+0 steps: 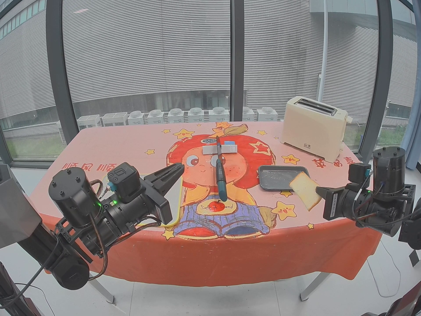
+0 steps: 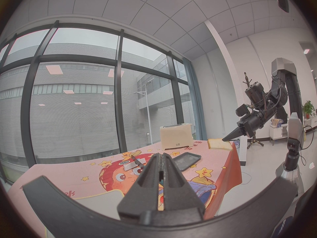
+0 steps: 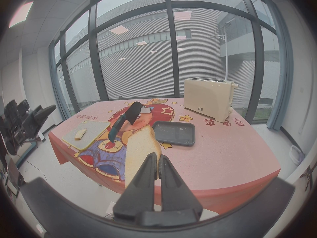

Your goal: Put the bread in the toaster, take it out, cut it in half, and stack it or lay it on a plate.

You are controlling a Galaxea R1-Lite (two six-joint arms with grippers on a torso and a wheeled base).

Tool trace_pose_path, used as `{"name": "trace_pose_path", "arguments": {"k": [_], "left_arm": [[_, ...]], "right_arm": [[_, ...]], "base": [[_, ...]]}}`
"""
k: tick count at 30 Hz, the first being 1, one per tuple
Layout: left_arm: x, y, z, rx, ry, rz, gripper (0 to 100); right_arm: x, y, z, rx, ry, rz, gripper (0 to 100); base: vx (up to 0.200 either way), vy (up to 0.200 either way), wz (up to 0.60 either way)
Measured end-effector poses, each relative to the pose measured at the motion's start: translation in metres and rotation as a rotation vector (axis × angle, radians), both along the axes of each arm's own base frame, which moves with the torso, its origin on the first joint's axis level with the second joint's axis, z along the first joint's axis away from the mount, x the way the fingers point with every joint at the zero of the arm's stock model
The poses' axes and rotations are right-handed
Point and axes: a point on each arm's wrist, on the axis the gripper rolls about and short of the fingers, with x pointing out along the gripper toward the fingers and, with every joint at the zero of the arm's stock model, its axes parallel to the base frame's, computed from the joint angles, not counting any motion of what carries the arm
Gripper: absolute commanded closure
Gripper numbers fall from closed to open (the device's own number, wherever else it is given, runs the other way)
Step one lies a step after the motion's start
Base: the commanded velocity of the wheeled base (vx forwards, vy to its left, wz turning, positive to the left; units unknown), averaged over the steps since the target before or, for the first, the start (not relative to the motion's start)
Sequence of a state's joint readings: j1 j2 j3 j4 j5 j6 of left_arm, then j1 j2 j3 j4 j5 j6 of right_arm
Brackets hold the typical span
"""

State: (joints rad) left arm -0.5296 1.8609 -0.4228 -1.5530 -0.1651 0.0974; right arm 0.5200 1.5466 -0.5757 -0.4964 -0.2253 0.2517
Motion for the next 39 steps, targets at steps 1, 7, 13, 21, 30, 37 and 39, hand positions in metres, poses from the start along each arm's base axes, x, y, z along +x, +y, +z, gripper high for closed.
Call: {"name": "trace_pose_path", "arguments": {"k": [1,7,13,21,30,37,39], "left_arm": [[0.000,0.000,0.001,-0.001,-0.002,0.000,100],[-0.001,0.001,0.002,-0.003,-0.007,0.000,100],[-0.004,0.000,0.004,-0.006,-0.011,-0.005,100],[-0.006,-0.002,0.008,-0.013,-0.023,-0.018,100],[-0.011,0.001,0.015,-0.032,-0.041,-0.021,100],[-0.021,0.008,0.024,-0.045,-0.063,-0.020,100],[-0.023,0.009,0.024,-0.044,-0.063,-0.017,100]], "right_arm": [[0.001,0.001,0.000,0.007,0.002,-0.004,100],[0.012,0.006,0.000,0.092,0.028,-0.052,100],[0.024,0.012,-0.002,0.145,0.053,-0.086,100],[0.036,0.013,-0.008,0.131,0.054,-0.134,100],[0.044,0.005,-0.008,0.135,0.054,-0.163,100],[0.043,0.005,-0.010,0.133,0.057,-0.163,100],[0.043,0.005,-0.010,0.132,0.059,-0.164,100]], "base": [[0.000,0.000,0.00],[0.000,0.000,0.00],[0.000,0.000,0.00],[0.000,0.000,0.00],[0.022,0.000,0.00],[0.200,0.000,0.00],[0.200,0.000,0.00]]}}
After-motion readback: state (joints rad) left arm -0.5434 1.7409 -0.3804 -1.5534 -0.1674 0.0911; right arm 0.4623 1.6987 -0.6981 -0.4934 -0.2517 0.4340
